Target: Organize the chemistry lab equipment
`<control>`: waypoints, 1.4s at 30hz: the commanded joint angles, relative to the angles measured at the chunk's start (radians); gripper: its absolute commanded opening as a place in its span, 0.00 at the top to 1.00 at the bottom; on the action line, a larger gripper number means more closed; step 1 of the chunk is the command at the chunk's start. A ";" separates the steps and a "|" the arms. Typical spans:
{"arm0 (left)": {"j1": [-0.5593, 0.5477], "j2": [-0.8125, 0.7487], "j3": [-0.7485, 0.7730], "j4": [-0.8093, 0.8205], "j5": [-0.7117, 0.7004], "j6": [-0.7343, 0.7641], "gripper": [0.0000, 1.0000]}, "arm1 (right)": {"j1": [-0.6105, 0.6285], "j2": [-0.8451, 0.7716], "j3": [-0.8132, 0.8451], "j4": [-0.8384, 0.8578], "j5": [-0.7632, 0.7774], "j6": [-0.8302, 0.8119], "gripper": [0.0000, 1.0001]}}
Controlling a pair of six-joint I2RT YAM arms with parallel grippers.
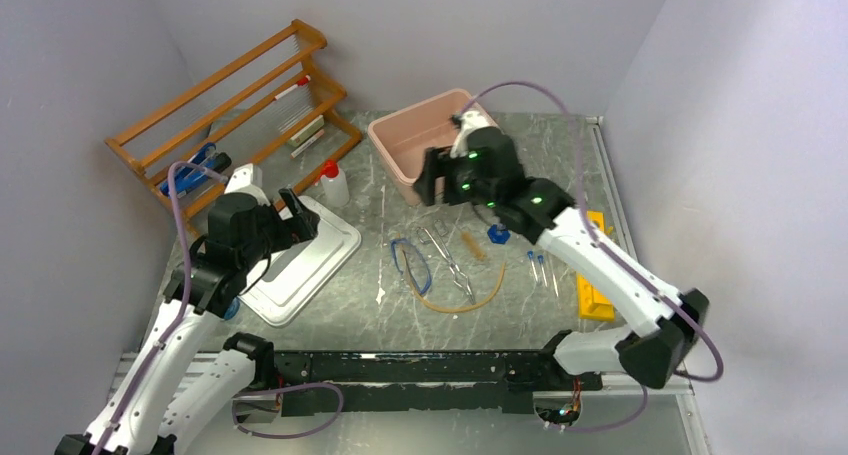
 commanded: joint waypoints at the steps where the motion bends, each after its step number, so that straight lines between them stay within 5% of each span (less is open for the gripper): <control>1: -0.007 -0.059 0.007 -0.055 -0.111 -0.072 0.04 | 0.188 0.130 0.040 0.088 0.246 0.062 0.26; 8: -0.007 -0.102 0.086 -0.092 -0.203 -0.046 0.04 | 0.326 0.490 0.229 0.054 0.370 0.095 0.22; 17: -0.007 -0.067 0.096 -0.080 -0.269 -0.043 0.03 | 0.338 0.856 0.497 -0.017 0.485 0.143 0.18; 23: -0.007 -0.013 0.113 -0.043 -0.279 -0.031 0.05 | 0.296 1.024 0.646 -0.132 0.519 0.226 0.17; 29: -0.007 0.019 0.090 0.021 -0.277 -0.023 0.05 | 0.261 1.060 0.620 -0.013 0.418 0.154 0.17; 42: -0.007 0.117 0.086 0.117 -0.282 0.001 0.07 | 0.248 1.102 0.698 -0.022 0.381 0.080 0.62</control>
